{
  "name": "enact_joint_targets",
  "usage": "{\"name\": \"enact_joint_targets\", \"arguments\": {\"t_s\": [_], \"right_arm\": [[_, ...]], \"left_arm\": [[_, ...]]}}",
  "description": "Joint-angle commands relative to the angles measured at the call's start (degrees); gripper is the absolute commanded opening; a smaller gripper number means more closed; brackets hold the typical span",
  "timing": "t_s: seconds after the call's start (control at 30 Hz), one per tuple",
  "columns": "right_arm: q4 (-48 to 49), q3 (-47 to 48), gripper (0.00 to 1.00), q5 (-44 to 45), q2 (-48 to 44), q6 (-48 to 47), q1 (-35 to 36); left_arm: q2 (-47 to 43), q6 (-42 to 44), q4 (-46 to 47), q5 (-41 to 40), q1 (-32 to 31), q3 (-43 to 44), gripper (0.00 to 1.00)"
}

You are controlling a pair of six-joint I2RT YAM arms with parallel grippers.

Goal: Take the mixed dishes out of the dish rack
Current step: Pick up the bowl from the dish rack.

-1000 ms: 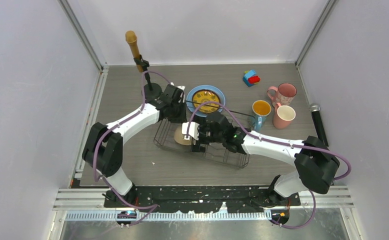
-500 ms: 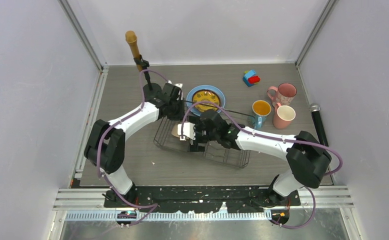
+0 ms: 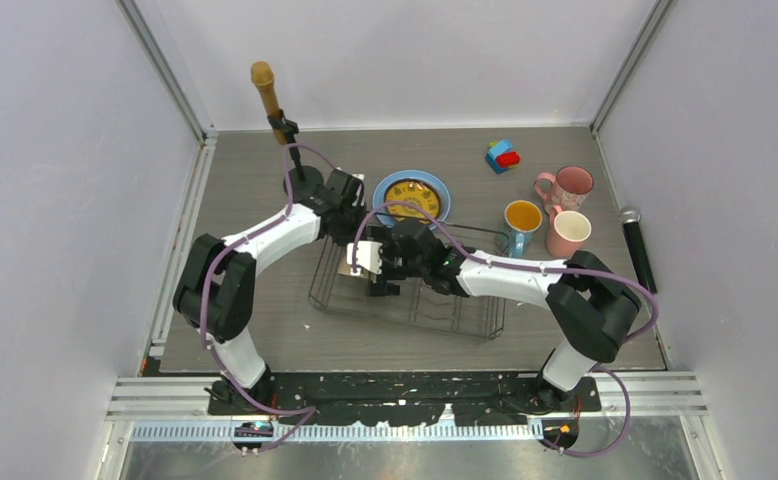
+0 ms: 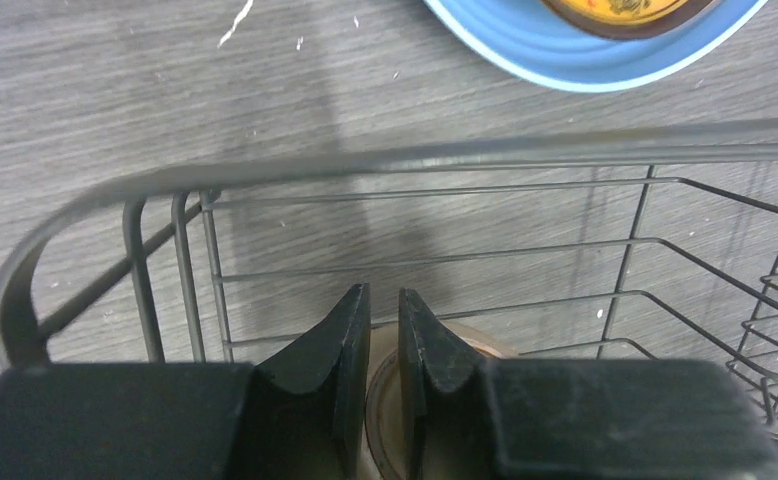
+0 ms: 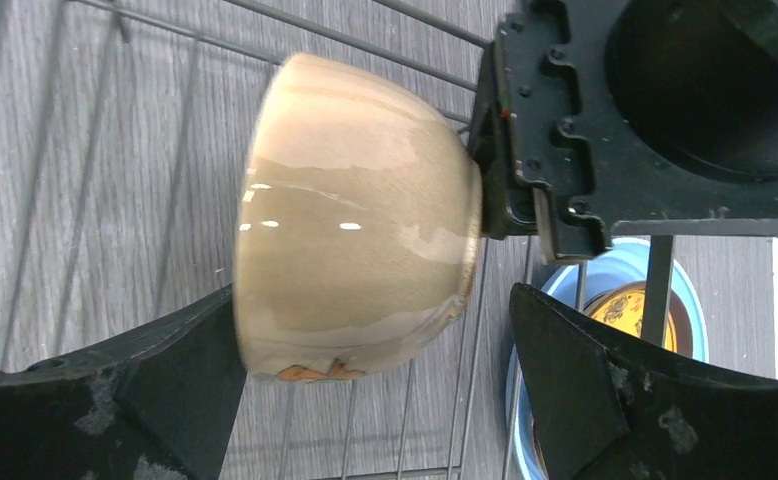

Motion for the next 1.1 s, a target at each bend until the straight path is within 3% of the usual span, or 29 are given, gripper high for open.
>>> {"name": "enact_joint_targets", "arguments": {"t_s": [0.0, 0.2, 0.37, 0.5, 0.67, 0.97, 1.07], "right_arm": [[4.61, 1.02, 1.00, 2.25, 1.29, 3.17, 0.22], [14.61, -1.96, 0.97, 4.35, 1.48, 8.27, 0.22], [22.30, -5.59, 0.83, 6.02, 0.63, 11.28, 0.33], [24.67, -7.01, 0.68, 8.82, -0.10, 11.61, 0.79], [30.26, -10.44, 0.37, 10.59, -1.50, 14.19, 1.40], [42.25, -13.90, 0.09, 21.64, -1.68, 12.62, 4.91], [46.06, -14.59, 0.06, 22.56, -1.61, 11.07, 5.33]], "left_arm": [[1.66, 0.01, -7.54, 1.50, -0.54, -2.18, 0.18], [0.79, -0.47, -7.27, 1.52, -0.60, -2.52, 0.18], [-0.28, -1.02, -7.06, 1.94, -0.54, -1.76, 0.19], [-1.50, -1.52, -6.65, 2.10, -0.55, -1.15, 0.20], [-3.06, -2.56, -6.11, 2.05, -0.59, -0.42, 0.20], [-6.32, -3.98, -5.04, 1.08, -0.59, 0.77, 0.31], [-7.56, -4.16, -5.02, 0.66, -0.57, 1.09, 0.35]]}}
